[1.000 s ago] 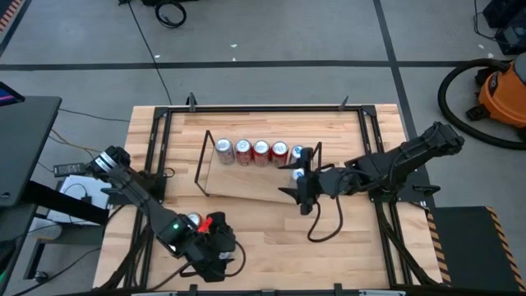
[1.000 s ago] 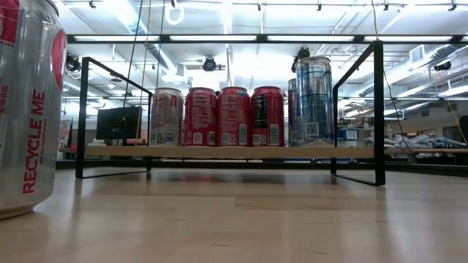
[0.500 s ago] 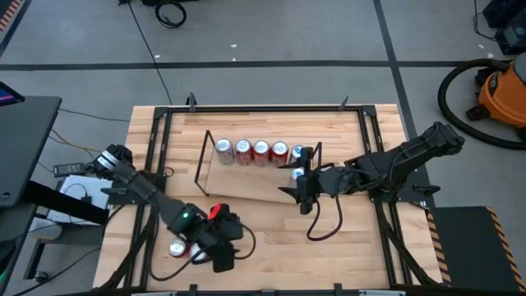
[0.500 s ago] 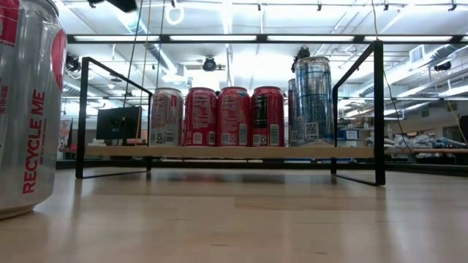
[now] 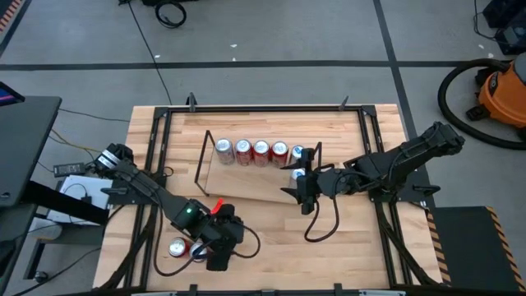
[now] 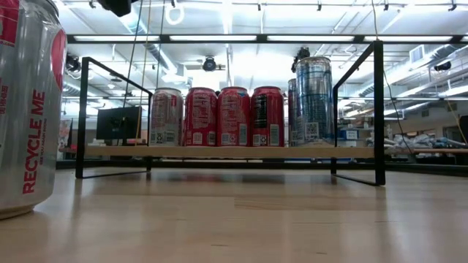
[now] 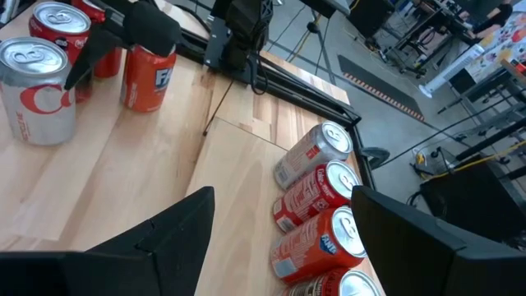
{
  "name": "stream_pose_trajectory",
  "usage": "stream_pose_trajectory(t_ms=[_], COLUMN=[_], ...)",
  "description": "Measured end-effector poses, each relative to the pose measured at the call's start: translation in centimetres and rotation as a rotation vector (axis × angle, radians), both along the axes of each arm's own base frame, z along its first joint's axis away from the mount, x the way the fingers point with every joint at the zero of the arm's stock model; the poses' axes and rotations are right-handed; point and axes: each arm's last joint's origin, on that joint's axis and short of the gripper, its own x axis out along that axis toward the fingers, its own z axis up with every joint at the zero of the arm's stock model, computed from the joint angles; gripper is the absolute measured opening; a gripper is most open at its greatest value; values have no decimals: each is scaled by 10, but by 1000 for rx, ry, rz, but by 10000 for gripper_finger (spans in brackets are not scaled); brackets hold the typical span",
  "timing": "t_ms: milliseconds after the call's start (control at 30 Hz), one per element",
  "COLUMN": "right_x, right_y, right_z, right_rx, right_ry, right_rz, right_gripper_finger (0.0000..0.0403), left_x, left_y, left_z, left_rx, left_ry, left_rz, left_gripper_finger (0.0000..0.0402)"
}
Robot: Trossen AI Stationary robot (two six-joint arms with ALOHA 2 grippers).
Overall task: Place canned beverage on shelf
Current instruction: Put the red-silver soda can on the shelf aligned with the other red-silver soda can
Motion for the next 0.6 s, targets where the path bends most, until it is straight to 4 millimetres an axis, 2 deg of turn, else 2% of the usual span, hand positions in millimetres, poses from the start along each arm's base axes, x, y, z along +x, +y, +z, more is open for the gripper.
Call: stream_pose_trajectory(t_ms=[100,333,467,600], right_x=[0,0,0,0], right_y=[0,0,0,0], right_z=[0,0,0,0], right_rx=[3,10,10,9], right_ry=[-3,-6,-1,-1], right_rz=[-1,-3,-2,-2], right_gripper_finger=[297,297,297,297], left_x=[-1,6,8,13], left_y=[1,14,11,12], left_z=[-1,-1,1,3], left_rx=[42,62,17,5], left_ry=[6,-7,-25,-67], left_rz=[-55,39,37,48], left_gripper_finger=[316,316,320,348])
